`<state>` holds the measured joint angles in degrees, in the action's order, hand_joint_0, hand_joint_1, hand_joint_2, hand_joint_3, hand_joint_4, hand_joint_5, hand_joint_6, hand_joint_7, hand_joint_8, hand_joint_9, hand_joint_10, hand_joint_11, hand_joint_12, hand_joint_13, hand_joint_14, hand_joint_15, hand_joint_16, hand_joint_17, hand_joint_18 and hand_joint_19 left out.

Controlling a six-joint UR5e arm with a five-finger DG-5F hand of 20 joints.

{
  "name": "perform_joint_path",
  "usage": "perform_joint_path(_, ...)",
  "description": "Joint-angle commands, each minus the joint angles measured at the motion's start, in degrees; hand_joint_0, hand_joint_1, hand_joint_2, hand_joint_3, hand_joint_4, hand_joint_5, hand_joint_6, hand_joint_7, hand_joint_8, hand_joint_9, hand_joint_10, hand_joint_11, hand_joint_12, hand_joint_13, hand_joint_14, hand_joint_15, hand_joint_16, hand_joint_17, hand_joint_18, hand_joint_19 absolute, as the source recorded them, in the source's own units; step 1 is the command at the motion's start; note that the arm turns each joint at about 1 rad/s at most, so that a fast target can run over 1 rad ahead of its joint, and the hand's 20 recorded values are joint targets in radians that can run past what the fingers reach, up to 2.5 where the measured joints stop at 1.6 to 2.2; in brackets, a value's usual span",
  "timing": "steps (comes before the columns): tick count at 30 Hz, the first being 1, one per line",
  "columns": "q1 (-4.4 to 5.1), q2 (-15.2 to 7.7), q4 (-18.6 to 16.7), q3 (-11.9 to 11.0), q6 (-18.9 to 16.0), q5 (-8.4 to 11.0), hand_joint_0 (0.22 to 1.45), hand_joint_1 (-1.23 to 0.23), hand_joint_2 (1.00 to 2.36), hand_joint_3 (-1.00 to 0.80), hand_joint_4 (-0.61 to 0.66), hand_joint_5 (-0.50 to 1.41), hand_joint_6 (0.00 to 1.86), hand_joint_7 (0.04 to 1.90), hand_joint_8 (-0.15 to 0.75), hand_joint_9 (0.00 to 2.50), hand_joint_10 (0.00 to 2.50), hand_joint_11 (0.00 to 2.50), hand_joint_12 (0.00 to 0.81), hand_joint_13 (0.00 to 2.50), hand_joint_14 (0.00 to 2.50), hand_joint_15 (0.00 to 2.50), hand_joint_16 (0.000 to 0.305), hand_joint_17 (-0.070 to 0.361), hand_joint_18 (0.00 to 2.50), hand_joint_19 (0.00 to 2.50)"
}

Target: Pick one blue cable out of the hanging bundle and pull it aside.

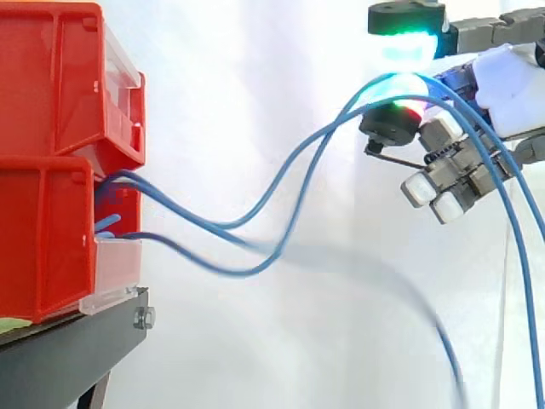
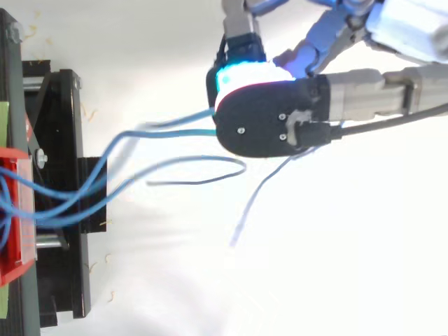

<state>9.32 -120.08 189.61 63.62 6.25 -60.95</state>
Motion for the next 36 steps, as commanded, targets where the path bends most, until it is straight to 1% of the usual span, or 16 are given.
perform_joint_path(1, 0.09, 0.6, -3.1, 1.8, 3.9, 1.27, 0.68, -0.86, 1.01, 0.23, -0.08, -0.10, 0.90, 1.55, 0.255, 1.26, 0.02, 0.70, 0.429, 0.92, 0.02, 0.61, 0.057, 0.129, 0.77, 0.55)
perform_joint_path(3, 0.09, 0.6, -3.3, 1.8, 5.2, 1.36, 0.68, -0.86, 1.01, 0.23, -0.08, -0.10, 0.90, 1.53, 0.258, 1.24, 0.02, 0.65, 0.432, 0.91, 0.02, 0.59, 0.058, 0.130, 0.77, 0.54)
perform_joint_path(4, 0.00, 0.6, -3.4, 1.8, 5.3, 1.36, 0.68, -0.87, 1.01, 0.23, -0.08, -0.10, 0.90, 1.53, 0.256, 1.22, 0.02, 0.64, 0.432, 0.91, 0.02, 0.59, 0.058, 0.129, 0.77, 0.54)
perform_joint_path(5, 0.09, 0.6, -3.4, 1.8, 5.5, 1.36, 0.68, -0.87, 1.00, 0.23, -0.08, -0.10, 0.90, 1.53, 0.259, 1.19, 0.02, 0.58, 0.429, 0.88, 0.02, 0.56, 0.057, 0.129, 0.77, 0.53)
perform_joint_path(7, 0.09, 0.6, -3.6, 1.8, 5.6, 1.36, 0.68, -0.87, 1.01, 0.22, -0.09, -0.10, 0.90, 1.52, 0.253, 1.12, 0.01, 0.45, 0.432, 0.83, 0.02, 0.48, 0.057, 0.128, 0.76, 0.49)
perform_joint_path(11, 0.09, 0.6, -4.1, 1.9, 5.6, 1.18, 0.68, -0.87, 1.00, 0.22, -0.09, -0.09, 0.90, 1.52, 0.245, 1.01, 0.01, 0.27, 0.432, 0.76, 0.01, 0.37, 0.056, 0.125, 0.73, 0.44)
perform_joint_path(17, 0.00, 0.6, -5.2, 1.8, 5.7, 1.27, 0.68, -0.88, 1.00, 0.22, -0.09, -0.09, 0.90, 1.52, 0.207, 0.79, 0.00, 0.02, 0.412, 0.62, 0.01, 0.26, 0.054, 0.122, 0.65, 0.36)
perform_joint_path(25, 0.09, 0.6, -5.3, 1.9, 5.7, 1.36, 0.68, -0.88, 1.00, 0.21, -0.10, -0.09, 0.90, 1.52, 0.196, 0.72, 0.00, 0.00, 0.406, 0.57, 0.01, 0.25, 0.054, 0.122, 0.59, 0.33)
perform_joint_path(36, 0.09, 0.6, -5.3, 1.9, 5.7, 1.36, 0.68, -0.89, 1.00, 0.21, -0.09, -0.09, 0.90, 1.51, 0.202, 0.74, 0.00, 0.02, 0.409, 0.58, 0.01, 0.30, 0.055, 0.123, 0.58, 0.37)
